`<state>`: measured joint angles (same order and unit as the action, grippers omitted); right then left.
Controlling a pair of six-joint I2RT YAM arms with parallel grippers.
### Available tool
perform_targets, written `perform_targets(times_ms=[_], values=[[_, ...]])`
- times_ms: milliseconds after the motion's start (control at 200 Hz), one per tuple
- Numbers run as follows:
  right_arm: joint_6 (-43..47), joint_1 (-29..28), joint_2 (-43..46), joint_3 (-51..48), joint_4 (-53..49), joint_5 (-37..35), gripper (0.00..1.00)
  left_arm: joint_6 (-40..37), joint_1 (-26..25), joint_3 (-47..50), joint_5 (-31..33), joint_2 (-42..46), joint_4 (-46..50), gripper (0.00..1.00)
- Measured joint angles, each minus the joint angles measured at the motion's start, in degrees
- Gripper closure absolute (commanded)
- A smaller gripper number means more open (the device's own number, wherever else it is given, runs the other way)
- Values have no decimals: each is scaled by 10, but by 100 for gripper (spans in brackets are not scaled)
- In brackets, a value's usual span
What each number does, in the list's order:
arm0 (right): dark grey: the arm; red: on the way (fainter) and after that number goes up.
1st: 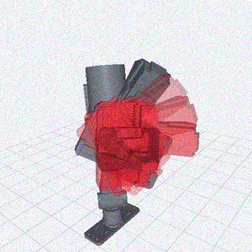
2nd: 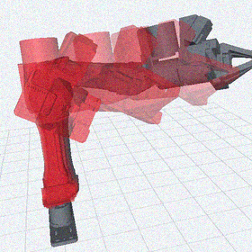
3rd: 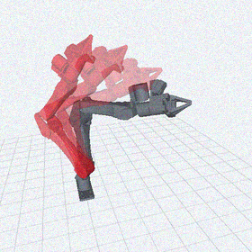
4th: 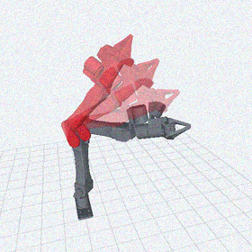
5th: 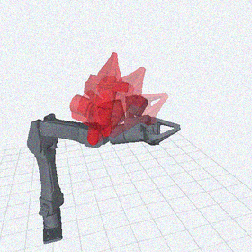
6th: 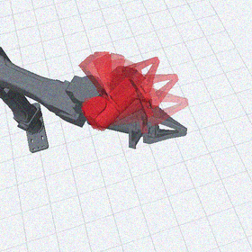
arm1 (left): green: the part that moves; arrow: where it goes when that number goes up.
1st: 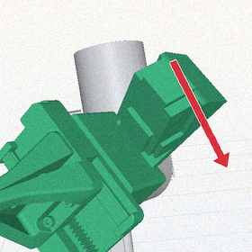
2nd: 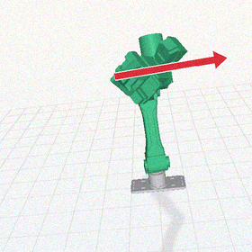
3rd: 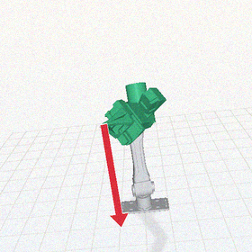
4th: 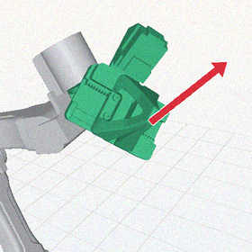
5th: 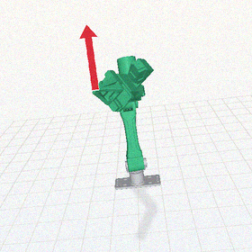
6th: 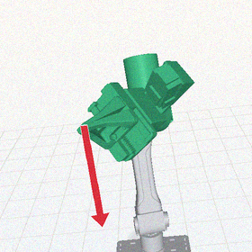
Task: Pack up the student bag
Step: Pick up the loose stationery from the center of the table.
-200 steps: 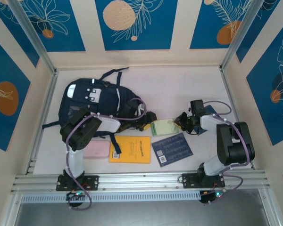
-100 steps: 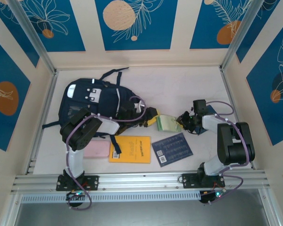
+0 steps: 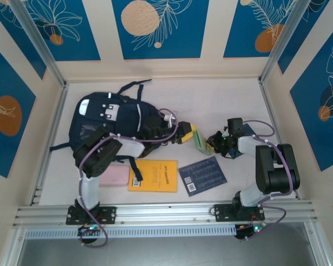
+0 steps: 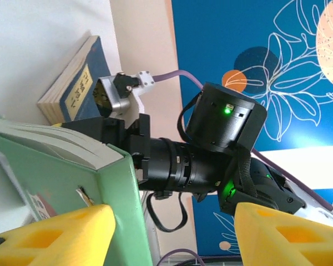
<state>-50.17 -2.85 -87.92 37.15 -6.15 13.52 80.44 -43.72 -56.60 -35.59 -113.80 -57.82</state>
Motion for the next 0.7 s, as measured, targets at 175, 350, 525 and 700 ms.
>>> perform_targets(times_ms=[175,350,525,700], values=[[-9,-15,0,-11,3,45,77,0,-32,-7,-3,-33,33,38],[-11,-14,0,-13,6,54,78,-18,-33,-11,-4,-26,57,37],[-11,-14,0,-13,6,64,78,-83,-33,-13,1,9,157,26],[-10,-14,0,-13,6,65,78,-132,-26,-13,12,24,254,16]])
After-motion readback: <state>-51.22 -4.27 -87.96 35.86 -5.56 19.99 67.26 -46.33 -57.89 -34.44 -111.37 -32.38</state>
